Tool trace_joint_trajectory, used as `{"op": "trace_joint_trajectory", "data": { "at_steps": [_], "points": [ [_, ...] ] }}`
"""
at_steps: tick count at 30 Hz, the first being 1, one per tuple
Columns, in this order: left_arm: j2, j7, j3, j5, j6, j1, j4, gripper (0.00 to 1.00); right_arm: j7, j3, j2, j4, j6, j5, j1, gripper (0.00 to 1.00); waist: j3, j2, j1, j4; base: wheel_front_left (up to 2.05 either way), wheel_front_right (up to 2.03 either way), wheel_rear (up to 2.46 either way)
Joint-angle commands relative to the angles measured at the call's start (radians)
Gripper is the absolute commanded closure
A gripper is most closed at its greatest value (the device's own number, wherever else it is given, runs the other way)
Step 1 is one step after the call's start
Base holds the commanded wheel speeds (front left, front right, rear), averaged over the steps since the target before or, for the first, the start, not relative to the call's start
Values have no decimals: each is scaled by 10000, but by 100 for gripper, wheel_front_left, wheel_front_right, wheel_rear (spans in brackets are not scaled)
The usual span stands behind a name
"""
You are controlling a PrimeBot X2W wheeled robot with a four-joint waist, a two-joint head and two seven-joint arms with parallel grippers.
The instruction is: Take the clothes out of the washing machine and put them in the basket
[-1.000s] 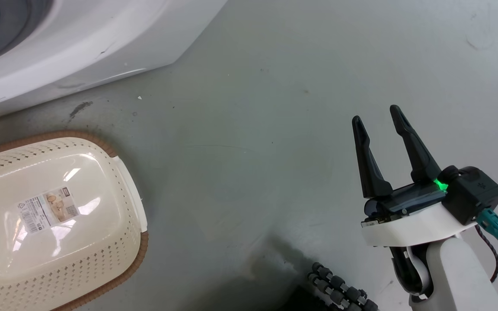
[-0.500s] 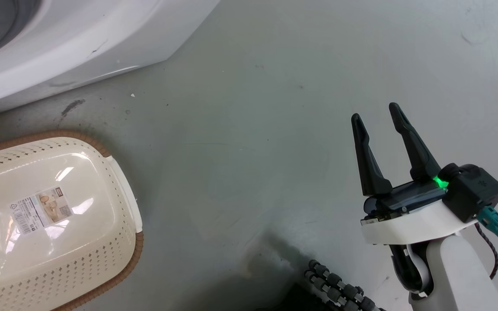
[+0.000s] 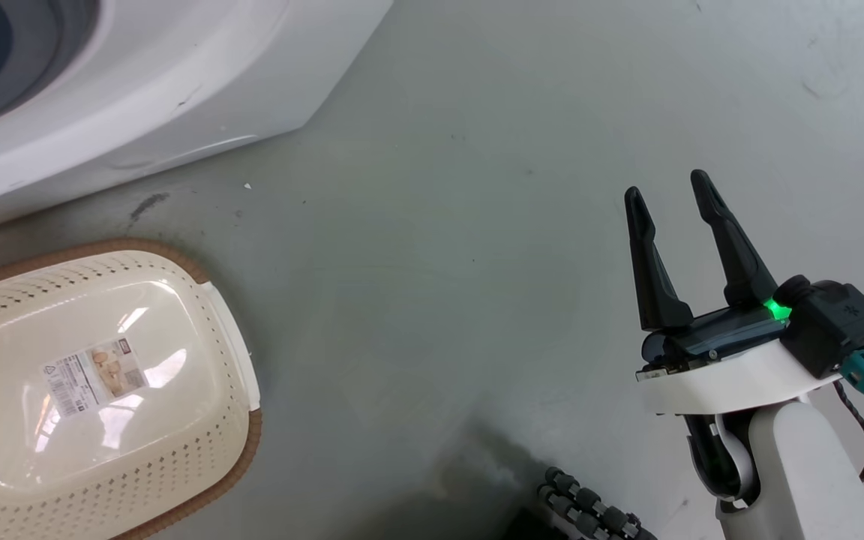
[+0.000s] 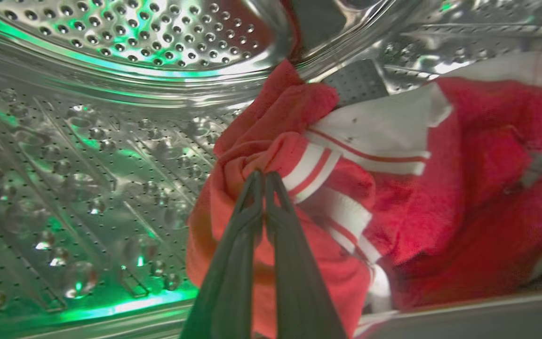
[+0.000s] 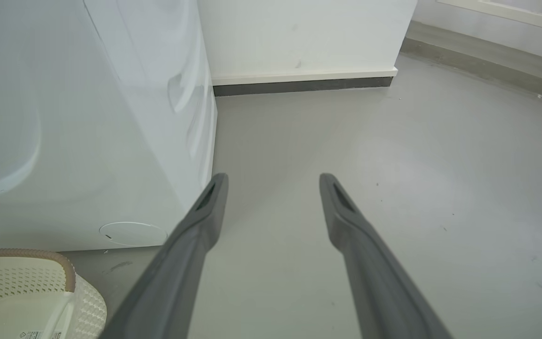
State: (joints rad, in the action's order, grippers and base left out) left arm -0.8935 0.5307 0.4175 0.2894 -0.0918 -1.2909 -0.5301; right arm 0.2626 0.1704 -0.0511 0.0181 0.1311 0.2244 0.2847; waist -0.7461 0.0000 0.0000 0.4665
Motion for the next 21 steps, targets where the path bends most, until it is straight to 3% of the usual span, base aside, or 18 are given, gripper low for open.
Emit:
{"op": "trace_joint_trajectory", "data": {
  "at_steps": [1,9,19,21],
  "points": [
    [121,-340,-88,112,-123,237,-123,100,28,-29,16,10,-7,-28,85,0,147,0,0,-71,0,0,0],
    [1039,-2761,-452,843,-387,1323,-1100,100,25,-315,13,153,-7,-222,-193,0,1082,0,0,-309,0,0,0],
    [2445,-5444,-697,1734,-61,2801,-2779,100,24,-908,10,340,-7,-776,-732,0,2749,0,0,-821,0,0,0],
    [3001,-6436,-905,2155,87,3333,-3401,100,-10,-1076,10,401,-7,-954,-1010,0,3484,0,0,-1090,0,0,0]
  ]
}}
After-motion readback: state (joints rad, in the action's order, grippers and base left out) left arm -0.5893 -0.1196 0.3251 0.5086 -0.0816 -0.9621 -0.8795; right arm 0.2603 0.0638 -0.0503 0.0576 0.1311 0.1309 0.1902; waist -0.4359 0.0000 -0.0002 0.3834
